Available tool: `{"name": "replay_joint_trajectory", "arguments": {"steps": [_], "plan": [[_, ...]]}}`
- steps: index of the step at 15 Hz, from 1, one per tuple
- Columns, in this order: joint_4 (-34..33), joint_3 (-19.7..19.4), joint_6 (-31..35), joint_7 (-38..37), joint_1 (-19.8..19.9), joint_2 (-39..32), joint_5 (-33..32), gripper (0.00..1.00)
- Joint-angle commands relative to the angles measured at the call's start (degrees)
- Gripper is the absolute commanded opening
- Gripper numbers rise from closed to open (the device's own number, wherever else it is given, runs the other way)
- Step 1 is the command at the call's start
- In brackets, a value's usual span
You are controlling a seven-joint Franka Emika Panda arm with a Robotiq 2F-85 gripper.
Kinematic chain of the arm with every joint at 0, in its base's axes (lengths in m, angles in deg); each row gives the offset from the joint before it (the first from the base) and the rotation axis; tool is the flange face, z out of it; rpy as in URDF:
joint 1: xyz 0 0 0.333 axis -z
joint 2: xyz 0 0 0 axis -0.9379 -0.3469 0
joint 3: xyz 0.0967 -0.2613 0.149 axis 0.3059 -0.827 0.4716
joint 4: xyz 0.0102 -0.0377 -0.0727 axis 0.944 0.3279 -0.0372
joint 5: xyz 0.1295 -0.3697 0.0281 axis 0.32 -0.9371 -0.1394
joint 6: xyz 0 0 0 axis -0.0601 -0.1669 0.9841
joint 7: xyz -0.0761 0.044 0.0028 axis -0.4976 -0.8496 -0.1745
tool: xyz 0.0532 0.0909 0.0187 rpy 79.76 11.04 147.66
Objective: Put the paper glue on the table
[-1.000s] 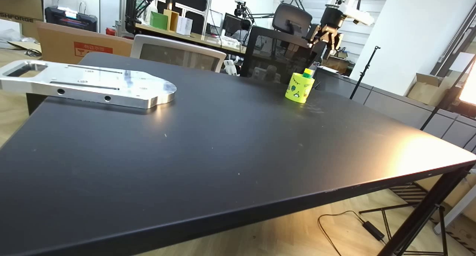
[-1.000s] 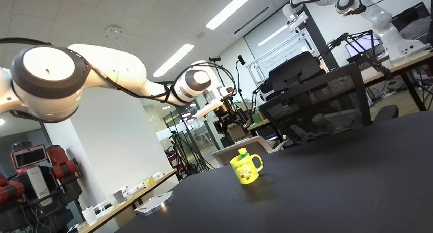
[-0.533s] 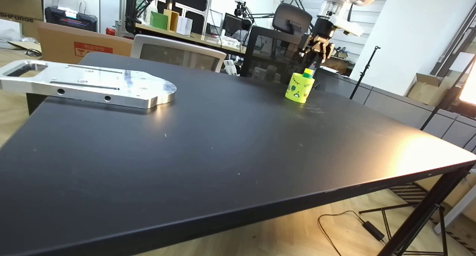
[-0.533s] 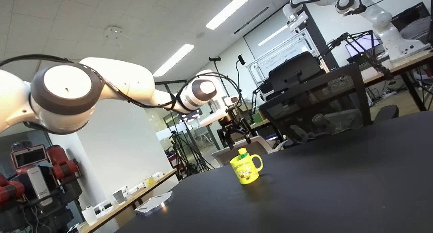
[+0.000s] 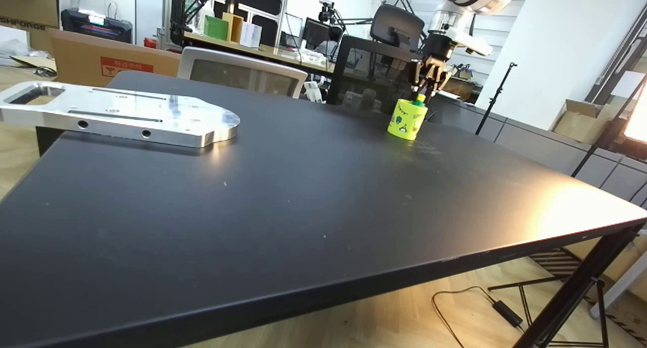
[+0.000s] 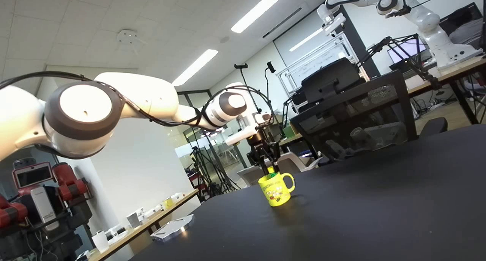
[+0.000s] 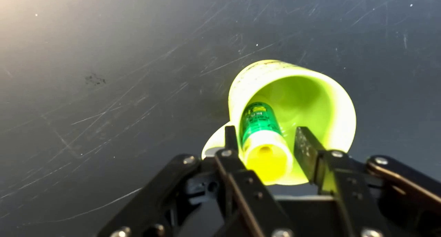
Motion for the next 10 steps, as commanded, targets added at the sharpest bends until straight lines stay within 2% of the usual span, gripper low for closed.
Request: {"name": "replay_joint_trajectory", "arguments": {"steps": [1, 2, 3, 10], "plan": [[-4.51, 0.18, -2.81, -1.21, 0.60, -2.06, 0.78, 0.19], [-4.36, 0.25, -2.75, -0.94, 0.65, -1.68, 0.82, 0.11], [-4.18, 0.27, -2.65, -0.71, 0.65, -1.24, 0.79, 0.09], [-1.86, 0.25, -1.53, 0.26, -0.46, 4.85, 0.06, 0.09]]}}
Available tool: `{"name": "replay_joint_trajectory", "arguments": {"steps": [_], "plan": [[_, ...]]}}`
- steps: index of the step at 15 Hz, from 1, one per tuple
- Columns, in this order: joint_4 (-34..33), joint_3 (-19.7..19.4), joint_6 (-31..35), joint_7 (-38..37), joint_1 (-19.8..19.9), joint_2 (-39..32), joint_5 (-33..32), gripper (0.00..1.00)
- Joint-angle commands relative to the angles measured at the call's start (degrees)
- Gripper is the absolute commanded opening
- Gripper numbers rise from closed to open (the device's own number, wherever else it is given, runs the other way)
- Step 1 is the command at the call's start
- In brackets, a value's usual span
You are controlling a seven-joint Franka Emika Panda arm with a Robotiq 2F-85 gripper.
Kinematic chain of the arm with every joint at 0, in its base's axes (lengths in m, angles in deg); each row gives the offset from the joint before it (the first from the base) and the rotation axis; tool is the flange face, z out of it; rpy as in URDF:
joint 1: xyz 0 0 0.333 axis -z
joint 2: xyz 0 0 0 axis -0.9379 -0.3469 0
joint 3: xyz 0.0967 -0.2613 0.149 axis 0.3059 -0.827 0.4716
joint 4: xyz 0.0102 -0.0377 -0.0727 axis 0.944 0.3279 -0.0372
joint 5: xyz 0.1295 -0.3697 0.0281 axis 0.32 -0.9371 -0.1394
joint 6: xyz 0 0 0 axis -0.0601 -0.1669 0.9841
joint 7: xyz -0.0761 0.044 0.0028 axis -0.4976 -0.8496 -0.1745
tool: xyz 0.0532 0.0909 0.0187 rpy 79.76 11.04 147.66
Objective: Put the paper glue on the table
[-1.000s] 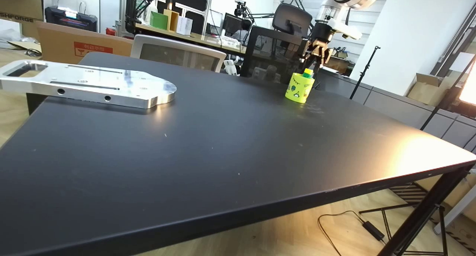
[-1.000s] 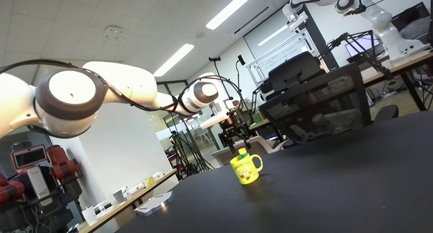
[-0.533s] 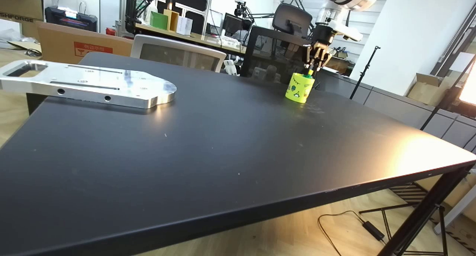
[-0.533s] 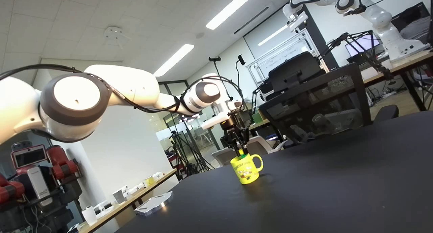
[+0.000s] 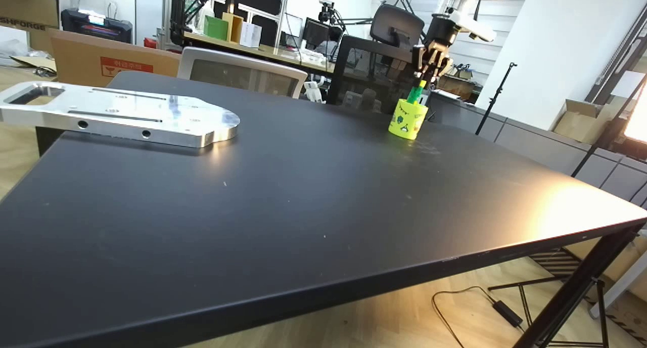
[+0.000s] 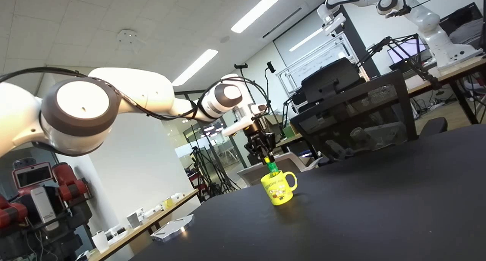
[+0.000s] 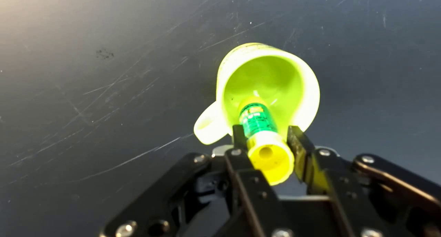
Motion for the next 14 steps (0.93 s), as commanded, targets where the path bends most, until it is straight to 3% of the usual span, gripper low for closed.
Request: {"name": "replay_joint_trajectory", "arguments": {"steps": [1, 9, 14], "plan": [[0.88, 0.05, -0.75, 0.31, -0.58, 4.27, -0.27, 0.09], [4.42, 0.78, 0.70, 7.05, -4.91, 10.43, -1.88, 0.09], [6.50, 2.81, 2.64, 11.55, -12.92, 11.20, -3.55, 0.09]]}}
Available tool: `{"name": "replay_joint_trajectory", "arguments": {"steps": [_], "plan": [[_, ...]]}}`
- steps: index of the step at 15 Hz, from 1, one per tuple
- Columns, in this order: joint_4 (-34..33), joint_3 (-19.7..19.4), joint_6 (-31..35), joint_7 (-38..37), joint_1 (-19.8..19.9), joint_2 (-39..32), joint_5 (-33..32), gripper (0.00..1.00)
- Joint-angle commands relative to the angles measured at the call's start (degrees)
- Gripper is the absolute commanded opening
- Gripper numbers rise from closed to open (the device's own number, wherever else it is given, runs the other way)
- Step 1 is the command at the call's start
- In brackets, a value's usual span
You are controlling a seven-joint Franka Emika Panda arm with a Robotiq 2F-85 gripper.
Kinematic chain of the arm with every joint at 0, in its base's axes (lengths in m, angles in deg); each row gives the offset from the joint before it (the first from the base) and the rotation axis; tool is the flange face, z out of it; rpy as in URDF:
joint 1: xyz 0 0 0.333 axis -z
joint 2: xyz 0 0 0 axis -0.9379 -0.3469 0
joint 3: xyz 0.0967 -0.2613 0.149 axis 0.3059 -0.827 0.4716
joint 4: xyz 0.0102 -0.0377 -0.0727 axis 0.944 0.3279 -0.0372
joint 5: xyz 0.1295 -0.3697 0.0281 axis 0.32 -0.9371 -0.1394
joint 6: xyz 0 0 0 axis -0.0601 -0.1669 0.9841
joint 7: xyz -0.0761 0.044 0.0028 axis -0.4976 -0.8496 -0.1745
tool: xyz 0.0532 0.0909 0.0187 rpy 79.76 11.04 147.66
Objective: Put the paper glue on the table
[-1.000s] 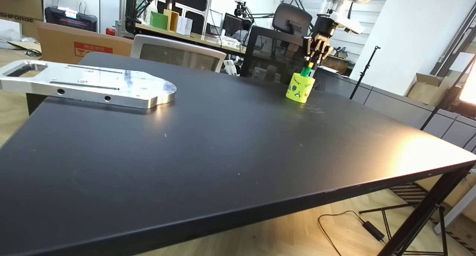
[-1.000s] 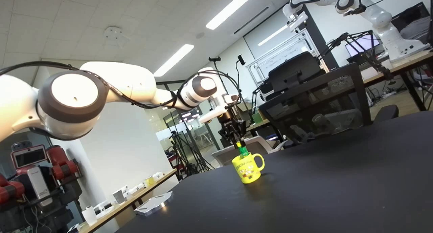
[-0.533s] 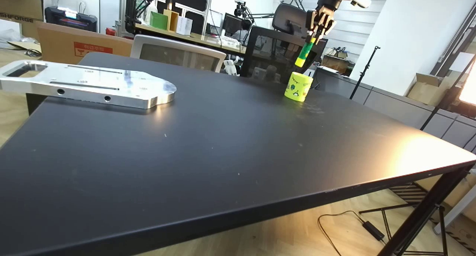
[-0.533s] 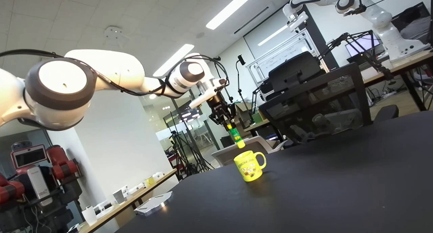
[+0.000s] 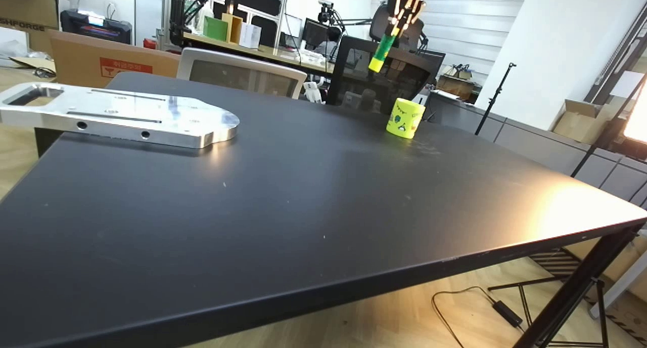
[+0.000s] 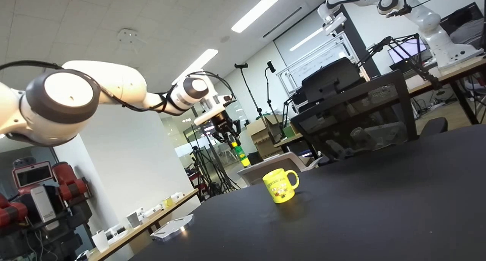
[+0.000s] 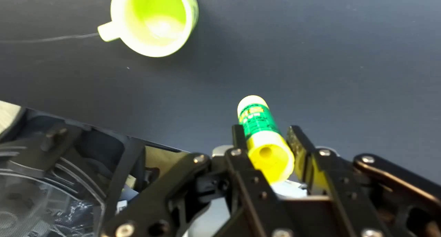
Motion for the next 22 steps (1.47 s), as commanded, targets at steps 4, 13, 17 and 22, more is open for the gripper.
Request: {"name": "replay_joint_trajectory", "arguments": {"steps": [4, 13, 17, 22], "plan": [[1.76, 1.20, 0.45, 1.60, -7.10, 0.19, -2.36, 0.34], [2.34, 1.09, 0.45, 2.43, -7.46, 0.46, -3.19, 0.09], [-1.70, 0.74, -3.02, 2.71, -9.46, -3.55, -4.40, 0.09], [-2.41, 0.82, -4.01, 3.84, -11.10, -7.21, -5.08, 0.09]]}}
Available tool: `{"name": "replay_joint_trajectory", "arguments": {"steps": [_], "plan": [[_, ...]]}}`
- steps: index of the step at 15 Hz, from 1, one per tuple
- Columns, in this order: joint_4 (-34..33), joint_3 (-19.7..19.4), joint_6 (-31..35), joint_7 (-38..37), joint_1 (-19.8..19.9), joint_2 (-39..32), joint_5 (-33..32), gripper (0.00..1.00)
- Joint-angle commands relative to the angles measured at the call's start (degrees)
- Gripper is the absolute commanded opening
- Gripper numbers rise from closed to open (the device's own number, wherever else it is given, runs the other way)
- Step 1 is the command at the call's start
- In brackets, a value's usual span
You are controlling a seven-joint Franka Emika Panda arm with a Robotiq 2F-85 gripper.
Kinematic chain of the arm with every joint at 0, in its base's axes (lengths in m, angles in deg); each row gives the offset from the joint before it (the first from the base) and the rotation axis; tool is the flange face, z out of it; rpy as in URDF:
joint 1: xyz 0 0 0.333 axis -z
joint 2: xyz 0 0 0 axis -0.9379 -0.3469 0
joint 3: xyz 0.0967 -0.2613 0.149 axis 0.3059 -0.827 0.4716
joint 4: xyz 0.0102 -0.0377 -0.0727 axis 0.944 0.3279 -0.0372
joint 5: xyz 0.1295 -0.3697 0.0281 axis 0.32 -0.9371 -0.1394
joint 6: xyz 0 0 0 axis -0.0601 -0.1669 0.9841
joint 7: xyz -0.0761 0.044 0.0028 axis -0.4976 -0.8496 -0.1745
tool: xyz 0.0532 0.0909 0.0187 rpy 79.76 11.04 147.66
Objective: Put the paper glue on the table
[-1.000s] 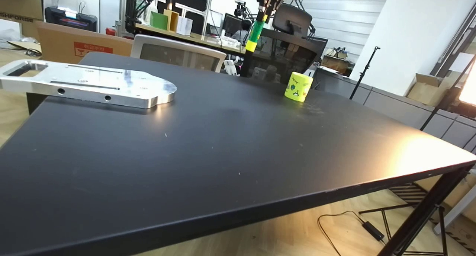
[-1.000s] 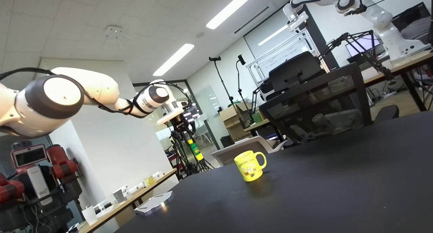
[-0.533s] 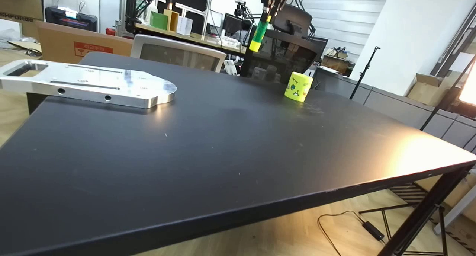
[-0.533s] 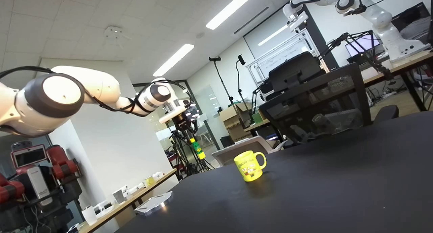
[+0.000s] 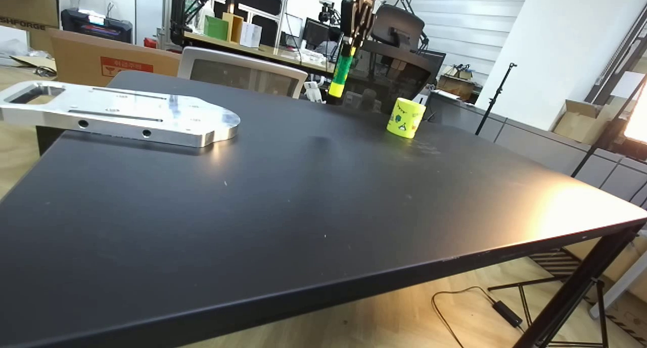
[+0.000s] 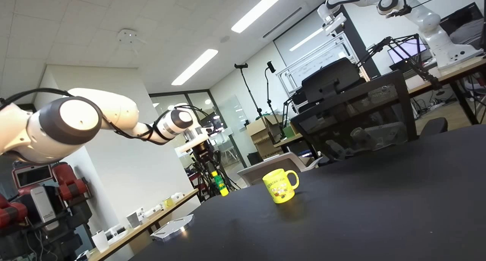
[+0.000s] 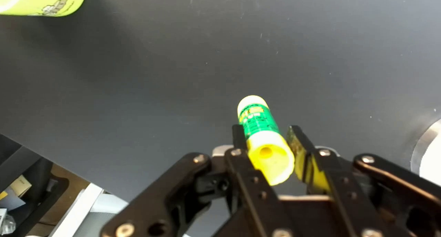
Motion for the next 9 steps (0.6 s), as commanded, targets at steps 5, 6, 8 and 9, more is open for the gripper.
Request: {"name": "replay_joint_trajectory", "arguments": {"steps": [5, 6, 8, 9], "plan": [[-4.44, -0.55, -2.91, 1.97, -1.49, -4.50, -2.29, 0.09], [-4.62, -0.58, -2.95, 2.12, -1.49, -4.70, -2.39, 0.09], [-4.79, -0.73, -2.73, 2.41, -1.48, -5.17, -2.80, 0.09], [-4.77, -0.75, -2.68, 2.56, -1.46, -5.32, -3.07, 0.09]]}}
